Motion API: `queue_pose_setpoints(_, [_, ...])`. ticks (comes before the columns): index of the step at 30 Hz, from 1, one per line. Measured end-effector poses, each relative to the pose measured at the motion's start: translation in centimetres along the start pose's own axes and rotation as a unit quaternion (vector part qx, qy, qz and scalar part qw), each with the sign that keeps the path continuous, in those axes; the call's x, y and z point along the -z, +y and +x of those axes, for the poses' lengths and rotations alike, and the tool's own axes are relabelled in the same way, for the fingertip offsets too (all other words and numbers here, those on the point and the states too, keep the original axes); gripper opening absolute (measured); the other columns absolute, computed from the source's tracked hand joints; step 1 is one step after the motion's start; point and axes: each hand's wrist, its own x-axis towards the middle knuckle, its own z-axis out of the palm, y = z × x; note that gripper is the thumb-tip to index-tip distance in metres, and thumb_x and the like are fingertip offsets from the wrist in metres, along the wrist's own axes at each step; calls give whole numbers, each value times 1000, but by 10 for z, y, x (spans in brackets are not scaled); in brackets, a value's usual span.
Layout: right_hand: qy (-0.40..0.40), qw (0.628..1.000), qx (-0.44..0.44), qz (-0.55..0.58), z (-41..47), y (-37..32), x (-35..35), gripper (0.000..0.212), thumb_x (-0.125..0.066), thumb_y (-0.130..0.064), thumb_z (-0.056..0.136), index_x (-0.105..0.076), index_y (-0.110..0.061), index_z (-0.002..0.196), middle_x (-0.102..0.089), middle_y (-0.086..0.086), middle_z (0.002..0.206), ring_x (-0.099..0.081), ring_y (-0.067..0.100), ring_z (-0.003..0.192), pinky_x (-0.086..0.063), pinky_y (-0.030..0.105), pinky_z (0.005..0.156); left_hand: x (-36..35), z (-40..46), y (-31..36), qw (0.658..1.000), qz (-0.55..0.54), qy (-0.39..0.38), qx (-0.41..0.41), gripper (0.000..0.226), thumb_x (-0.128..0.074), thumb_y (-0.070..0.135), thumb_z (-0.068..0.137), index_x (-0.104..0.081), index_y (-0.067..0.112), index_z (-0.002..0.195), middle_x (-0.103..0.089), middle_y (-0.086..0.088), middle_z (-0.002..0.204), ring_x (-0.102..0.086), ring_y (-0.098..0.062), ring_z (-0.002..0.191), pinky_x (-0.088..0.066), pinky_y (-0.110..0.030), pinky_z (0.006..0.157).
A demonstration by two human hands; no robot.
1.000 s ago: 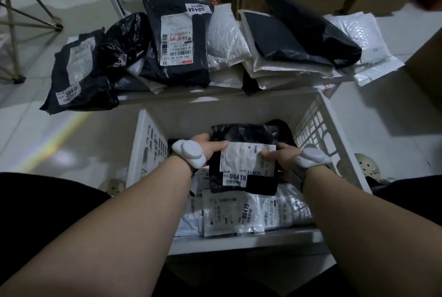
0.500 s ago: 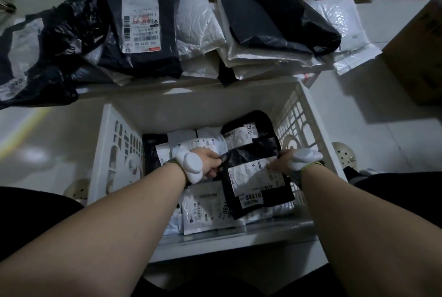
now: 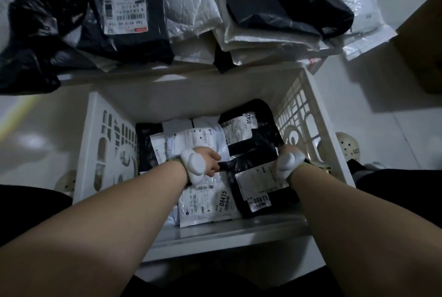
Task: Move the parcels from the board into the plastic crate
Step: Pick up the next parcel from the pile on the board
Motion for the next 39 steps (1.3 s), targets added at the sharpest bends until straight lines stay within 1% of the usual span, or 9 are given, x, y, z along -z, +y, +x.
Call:
queue_pose_setpoints(4, [14,998,57,-10,8,-5,0,40,-54,-15,93,-51,-12,132,-55,13,133,-51,30,123,-41,35,98,0,5,-1,1000,6,4,-1,36,-51,1,93,-52,3,129,-50,5,71,-49,-6,59,-41,-7,40])
queue_pose_setpoints(8, [-27,988,128,-79,6,-17,-3,45,-51,-16,92,-48,-22,136,-45,10,137,-47,31,123,-43,37,98,-1,8,0,1000,21,-2,-6,35,-50,3,93,-53,4,128,-49,6,70,-49,-5,58,-41,-9,44])
queue_pose_setpoints(12, [74,968,216,-102,3,-25,-8,44,-45,-13,89,-50,-29,130,-43,5,128,-40,31,119,-43,38,91,0,14,0,1000,24,-10,-1,34,-50,2,93,-54,3,127,-50,5,70,-49,-7,59,-42,-13,52])
queue_pose_setpoints(15, [15,954,273,-125,-1,-39,-10,45,-44,-9,90,-54,-30,129,-47,0,133,-40,26,126,-42,40,99,2,18,-2,1000,16,-8,2,34,-50,1,93,-54,2,127,-50,4,70,-50,-7,60,-44,-15,56])
queue_pose_setpoints(18, [-57,942,301,-135,0,-51,-19,46,-50,-6,91,-51,-17,135,-48,6,139,-45,26,128,-39,36,104,5,22,-4,1000,9,-2,3,35,-49,0,93,-53,1,127,-50,3,70,-50,-8,61,-45,-17,60])
queue_pose_setpoints(21, [-101,947,259,-163,8,-50,-32,50,-53,-10,91,-43,-15,139,-43,13,141,-45,31,127,-40,40,105,9,23,-4,1000,4,3,4,27,-47,0,94,-57,9,117,-51,3,72,-49,-7,60,-43,-16,57])
queue_pose_setpoints(26, [-64,967,178,-171,16,-31,-28,44,-55,-16,92,-47,-13,135,-48,14,137,-50,32,124,-42,39,99,10,23,-3,1000,1,9,5,16,-45,-2,94,-48,14,99,-54,-9,95,-48,-8,61,-42,-17,57])
queue_pose_setpoints(31, [-39,981,118,-148,20,-8,-17,38,-48,-14,97,-49,-9,135,-50,15,137,-49,32,126,-41,38,100,12,22,-2,1000,-1,5,4,14,-46,0,95,-48,14,99,-49,3,71,-47,-9,59,-41,-17,55])
queue_pose_setpoints(39, [-24,990,99,-103,17,-17,-15,41,-56,-18,91,-51,-10,131,-49,15,135,-50,33,123,-43,38,98,16,10,-1,1000,11,13,7,31,-45,1,95,-46,23,73,-48,3,69,-47,-8,57,-39,-15,49])
